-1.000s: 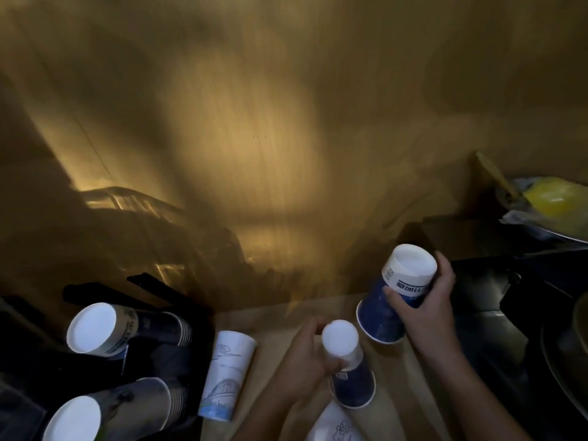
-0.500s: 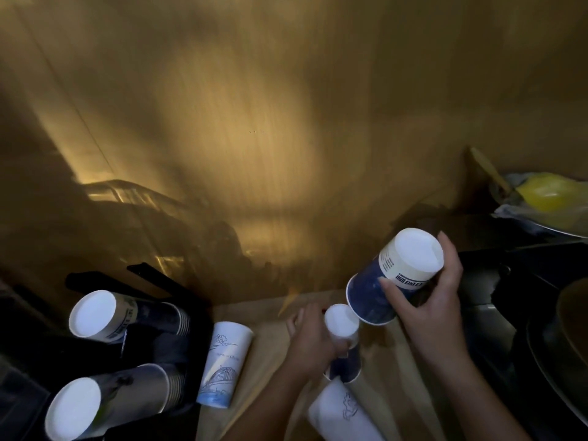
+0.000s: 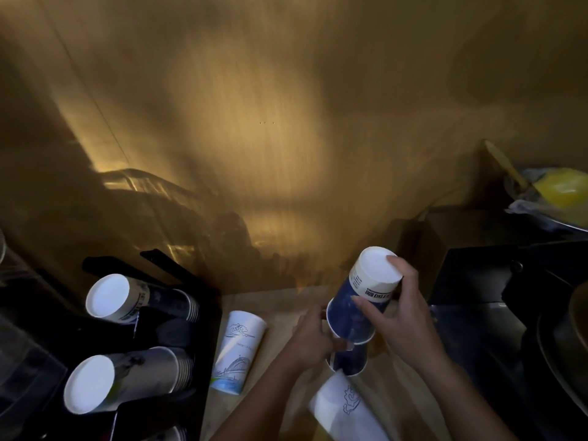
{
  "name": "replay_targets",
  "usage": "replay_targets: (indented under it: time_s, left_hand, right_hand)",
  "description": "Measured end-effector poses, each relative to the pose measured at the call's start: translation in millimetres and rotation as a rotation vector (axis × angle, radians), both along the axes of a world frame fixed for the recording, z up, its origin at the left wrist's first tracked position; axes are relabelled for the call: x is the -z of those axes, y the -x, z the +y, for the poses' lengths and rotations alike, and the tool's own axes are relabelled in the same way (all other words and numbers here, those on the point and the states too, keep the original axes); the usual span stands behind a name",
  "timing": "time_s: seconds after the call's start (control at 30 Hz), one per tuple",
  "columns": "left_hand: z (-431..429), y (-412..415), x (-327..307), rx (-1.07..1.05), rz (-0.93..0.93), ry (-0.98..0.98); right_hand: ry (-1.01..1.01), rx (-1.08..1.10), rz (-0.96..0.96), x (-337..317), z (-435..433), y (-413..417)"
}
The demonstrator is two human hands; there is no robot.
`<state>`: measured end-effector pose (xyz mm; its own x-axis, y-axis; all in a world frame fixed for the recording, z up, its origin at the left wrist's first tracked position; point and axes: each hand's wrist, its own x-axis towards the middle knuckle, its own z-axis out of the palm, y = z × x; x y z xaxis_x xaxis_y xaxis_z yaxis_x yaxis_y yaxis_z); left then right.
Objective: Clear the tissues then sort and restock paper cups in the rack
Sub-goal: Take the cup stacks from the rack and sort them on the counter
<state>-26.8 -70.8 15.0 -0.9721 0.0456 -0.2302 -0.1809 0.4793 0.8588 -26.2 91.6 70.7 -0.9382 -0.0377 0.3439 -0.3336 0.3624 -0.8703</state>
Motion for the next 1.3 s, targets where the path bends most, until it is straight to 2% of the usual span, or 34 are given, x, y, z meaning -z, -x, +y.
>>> replay_targets:
  time_s: [0.1, 0.23, 0.37, 0.67, 0.83, 1.0, 1.1, 1.3]
  left_hand:
    - [-0.3, -3.4, 0.6, 0.031, 0.033, 0.061]
    - [5.9, -2.3, 4.5, 0.084, 0.071, 0.282]
    - [7.8, -2.8, 10.0, 0.1, -0.02, 0.125]
    - [2.8, -0.3, 17.2, 0.111, -0.023, 0.086]
    - [-8.9, 0.0, 15.5, 0.106, -0.044, 0.182]
    - [-53.4, -5.9, 11.8, -0.092, -0.014, 0.266]
    - [-89.2, -8.9, 11.4, -0.259, -0.045, 0.274]
    - [-125.6, -11.0, 12.0, -0.302, -0.12, 0.449]
  right_hand:
    - [-0.079, -0.043, -0.085, 21.5, -0.8, 4.6]
    - [-0.279, -0.102, -0.147, 55.4, -5.6, 5.0]
    - [-0.452, -0.136, -0.111, 76.8, -7.5, 1.4]
    - [-0.54, -0.109, -0.087, 75.0, -8.4, 0.6]
    - [-0.577, -0.062, -0.082, 65.7, -10.5, -4.6]
    - [-0.437, 0.084, 0.023, 63.8, -4.5, -26.4]
    - [-0.443, 0.003, -0.05, 75.1, -6.0, -41.5]
    - [-0.493, -0.098, -0.096, 99.7, -15.8, -77.8]
